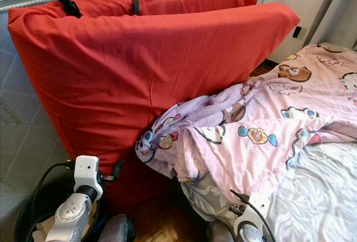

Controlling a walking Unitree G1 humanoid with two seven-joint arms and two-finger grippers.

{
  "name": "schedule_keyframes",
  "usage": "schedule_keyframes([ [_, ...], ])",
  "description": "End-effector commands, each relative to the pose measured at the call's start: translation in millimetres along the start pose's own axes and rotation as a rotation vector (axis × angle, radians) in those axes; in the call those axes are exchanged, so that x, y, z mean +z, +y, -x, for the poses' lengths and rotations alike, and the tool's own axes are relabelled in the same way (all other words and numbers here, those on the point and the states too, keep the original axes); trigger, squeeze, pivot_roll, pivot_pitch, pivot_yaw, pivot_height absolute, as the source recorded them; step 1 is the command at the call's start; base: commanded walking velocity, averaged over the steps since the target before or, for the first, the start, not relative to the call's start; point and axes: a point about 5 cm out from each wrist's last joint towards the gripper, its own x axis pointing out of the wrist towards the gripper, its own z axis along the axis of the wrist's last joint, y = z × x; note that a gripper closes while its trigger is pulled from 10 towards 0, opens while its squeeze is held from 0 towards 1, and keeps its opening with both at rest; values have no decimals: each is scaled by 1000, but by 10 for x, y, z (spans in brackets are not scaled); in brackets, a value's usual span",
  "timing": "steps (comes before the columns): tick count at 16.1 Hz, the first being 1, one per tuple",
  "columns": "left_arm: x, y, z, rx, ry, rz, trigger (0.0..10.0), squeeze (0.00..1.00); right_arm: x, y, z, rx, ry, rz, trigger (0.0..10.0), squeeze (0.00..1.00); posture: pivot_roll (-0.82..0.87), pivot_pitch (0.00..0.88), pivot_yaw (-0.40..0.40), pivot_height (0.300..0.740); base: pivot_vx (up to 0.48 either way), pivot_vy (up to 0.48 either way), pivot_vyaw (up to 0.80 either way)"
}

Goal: Clean up the room

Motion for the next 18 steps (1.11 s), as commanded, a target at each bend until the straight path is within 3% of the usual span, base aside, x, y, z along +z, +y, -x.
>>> schedule_keyframes([
  [1, -16, -6, -4, -16, 7, -25, 10000, 0, 14, -17, -1, 3, -17, 14, 3490, 0, 14, 0, -21, 606, 0, 0, 0],
  [2, -18, -9, -4, -15, 7, -24, 10000, 0, 42, -5, -4, 14, -35, 22, 0, 0, 15, 0, -21, 606, 0, 0, 0],
  [4, -17, -15, -6, -18, 6, -25, 10000, 0, 91, 24, -9, 26, -59, 37, 0, 0, 12, 0, -21, 606, 0, 0, 0],
  [7, -15, -26, -11, -18, 5, -23, 10000, 0, 111, 34, -11, 28, -69, 37, 2235, 0, 12, 0, -23, 606, 0, 0, 0],
  [8, -16, -26, -11, -17, 6, -23, 10000, 0, 104, 33, -12, 30, -62, 43, 4941, 0, 11, 0, -23, 606, 0, 0, 0],
  [9, -18, -26, -10, -17, 7, -23, 10000, 0, 87, 28, -13, 27, -44, 55, 10000, 0, 11, 0, -23, 606, 0, 0, 0],
  [12, -22, -28, -7, -17, 8, -24, 10000, 0, 15, 11, -7, 17, 2, 54, 10000, 0, 11, 0, -24, 606, 0, 0, 0],
  [13, -22, -27, -5, -17, 7, -23, 10000, 0, 11, 14, -2, 21, -5, 47, 10000, 231, 10, 0, -24, 606, 0, 0, 0],
  [14, -24, -27, -5, -17, 7, -23, 10000, 0, 10, 17, 0, 24, -9, 42, 10000, 776, 10, 0, -24, 606, 0, 0, 0],
  [15, -25, -28, -5, -17, 8, -23, 10000, 0, 17, 17, 1, 26, -18, 40, 10000, 875, 10, 0, -24, 606, 0, 0, 0],
  [16, -29, -32, -4, -18, 9, -22, 10000, 0, 38, 11, 4, 26, -43, 34, 10000, 0, 9, 0, -25, 606, 0, 0, 0],
  [18, -29, -31, -4, -19, 9, -22, 10000, 0, 46, 5, 1, 24, -46, 31, 10000, 0, 9, 0, -25, 606, 0, 0, 0],
])
